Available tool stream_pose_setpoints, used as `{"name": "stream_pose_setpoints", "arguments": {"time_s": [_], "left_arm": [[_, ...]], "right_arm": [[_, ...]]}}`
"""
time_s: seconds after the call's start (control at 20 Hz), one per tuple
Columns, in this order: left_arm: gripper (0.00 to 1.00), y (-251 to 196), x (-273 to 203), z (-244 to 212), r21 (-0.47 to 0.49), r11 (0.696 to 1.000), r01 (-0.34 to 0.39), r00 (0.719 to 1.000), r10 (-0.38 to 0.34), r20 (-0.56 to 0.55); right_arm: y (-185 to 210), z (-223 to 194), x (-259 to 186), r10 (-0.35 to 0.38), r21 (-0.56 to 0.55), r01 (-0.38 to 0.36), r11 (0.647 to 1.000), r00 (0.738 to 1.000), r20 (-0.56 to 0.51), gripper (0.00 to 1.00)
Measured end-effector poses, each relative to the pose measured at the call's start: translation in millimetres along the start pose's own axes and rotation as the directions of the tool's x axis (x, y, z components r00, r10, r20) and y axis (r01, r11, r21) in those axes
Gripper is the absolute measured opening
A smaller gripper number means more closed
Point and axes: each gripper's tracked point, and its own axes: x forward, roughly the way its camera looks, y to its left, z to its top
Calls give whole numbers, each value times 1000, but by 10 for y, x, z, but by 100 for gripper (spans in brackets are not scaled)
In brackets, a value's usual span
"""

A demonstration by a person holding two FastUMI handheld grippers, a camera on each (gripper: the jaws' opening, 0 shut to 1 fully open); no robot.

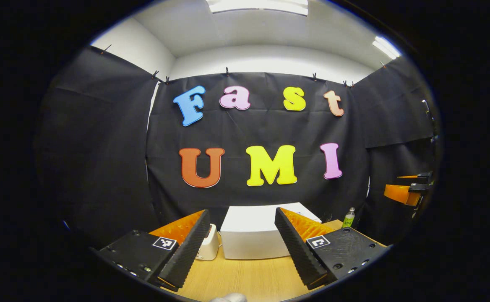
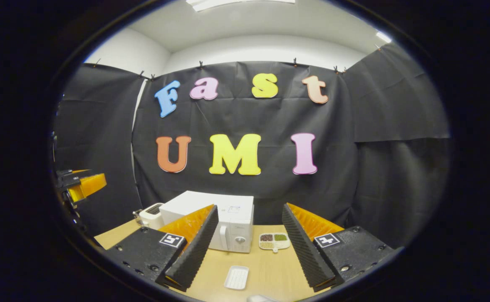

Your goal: Open the microwave oven with the left hand, put the food in, and close the microwave oven.

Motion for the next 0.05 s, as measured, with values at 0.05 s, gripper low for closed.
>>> {"name": "stream_pose_setpoints", "arguments": {"time_s": [0.05], "left_arm": [[96, -5, -8, 9, 1, 1000, 0, 1000, 0, 1]], "right_arm": [[-12, 21, -17, -7, 0, 7, 1000, 1000, 5, 98]]}}
